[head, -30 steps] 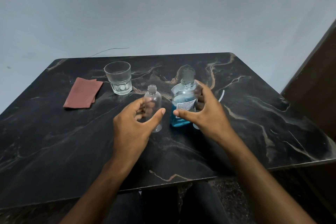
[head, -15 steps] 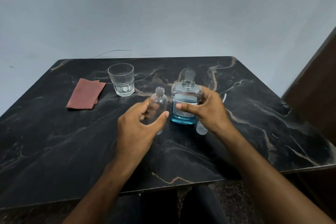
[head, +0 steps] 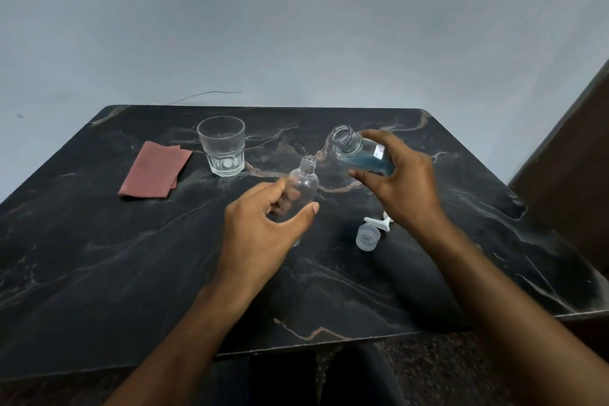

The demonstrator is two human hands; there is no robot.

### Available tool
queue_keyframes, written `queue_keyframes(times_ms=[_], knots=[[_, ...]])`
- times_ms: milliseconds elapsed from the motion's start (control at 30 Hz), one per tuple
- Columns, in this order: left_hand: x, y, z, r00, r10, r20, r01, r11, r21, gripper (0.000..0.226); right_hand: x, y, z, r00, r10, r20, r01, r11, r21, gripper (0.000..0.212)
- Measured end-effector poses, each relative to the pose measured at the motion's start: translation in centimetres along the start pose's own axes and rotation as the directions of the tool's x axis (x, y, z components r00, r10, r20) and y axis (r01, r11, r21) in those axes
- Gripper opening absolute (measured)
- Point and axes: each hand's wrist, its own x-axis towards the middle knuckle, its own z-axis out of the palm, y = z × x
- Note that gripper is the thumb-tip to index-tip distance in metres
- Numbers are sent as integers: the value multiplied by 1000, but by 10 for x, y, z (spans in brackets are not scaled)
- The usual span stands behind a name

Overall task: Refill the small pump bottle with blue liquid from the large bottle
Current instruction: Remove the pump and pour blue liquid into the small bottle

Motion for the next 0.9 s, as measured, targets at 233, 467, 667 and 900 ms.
queue_keyframes(times_ms=[233,467,667,900], knots=[[3,-7,4,1000,16,26,-17,1000,25,21,2,2,-6,996,-79,46,82,995,-51,53],[5,-12,11,999,7,33,-8,1000,27,20,-2,8,-5,990,-123,73,133,979,-155,54],[3,-12,14,999,-8,37,7,1000,17,22,-4,10,-7,986,-151,74,162,970,-180,52],[3,-9,16,999,-8,45,7,1000,17,22,-5,12,-9,978,-193,77,205,955,-213,53]])
